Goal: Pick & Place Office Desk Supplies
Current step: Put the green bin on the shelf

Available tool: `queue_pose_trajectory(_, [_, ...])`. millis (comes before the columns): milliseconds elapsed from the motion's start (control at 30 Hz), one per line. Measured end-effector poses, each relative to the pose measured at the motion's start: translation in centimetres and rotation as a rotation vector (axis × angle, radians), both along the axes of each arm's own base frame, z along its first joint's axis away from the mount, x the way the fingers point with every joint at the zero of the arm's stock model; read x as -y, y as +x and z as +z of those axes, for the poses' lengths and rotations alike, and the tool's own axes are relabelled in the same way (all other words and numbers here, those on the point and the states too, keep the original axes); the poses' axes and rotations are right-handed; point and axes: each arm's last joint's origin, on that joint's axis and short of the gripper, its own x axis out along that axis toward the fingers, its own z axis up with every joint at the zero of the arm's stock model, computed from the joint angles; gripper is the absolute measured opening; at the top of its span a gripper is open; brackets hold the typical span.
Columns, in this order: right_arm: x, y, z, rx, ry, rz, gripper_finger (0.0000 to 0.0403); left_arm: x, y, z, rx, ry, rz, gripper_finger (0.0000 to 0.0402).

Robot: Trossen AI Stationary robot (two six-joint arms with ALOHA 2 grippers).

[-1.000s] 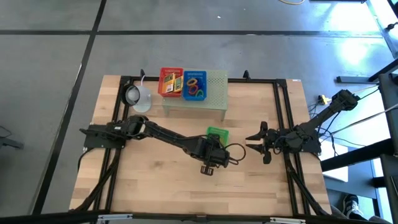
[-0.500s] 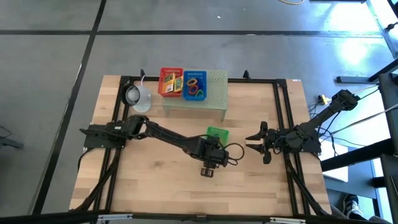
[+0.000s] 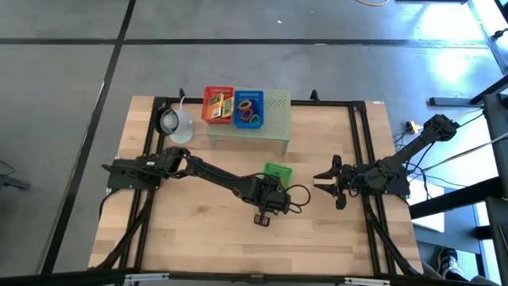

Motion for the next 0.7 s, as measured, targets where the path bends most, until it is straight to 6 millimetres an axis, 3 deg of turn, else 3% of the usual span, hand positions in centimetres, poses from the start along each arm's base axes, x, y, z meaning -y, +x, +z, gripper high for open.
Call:
queue_pose_trajectory(133, [0.0,0.0,0.0,0.000,0.000,0.000,0.0146,0.1,0.0,0.0,-0.002,-0.013,-0.006,0.0007])
queue_pose_trajectory(333, [0.0,0.0,0.0,0.000,0.000,0.000,0.0146,0.0,0.1,0.7,0.002,-0.006,-0.013,0.0004])
queue_pose_trajectory(700, [0.0,0.0,0.0,0.000,0.000,0.000,0.0146,0.7,1.3,6.5,0.121,0.002,-0.079,0.0004])
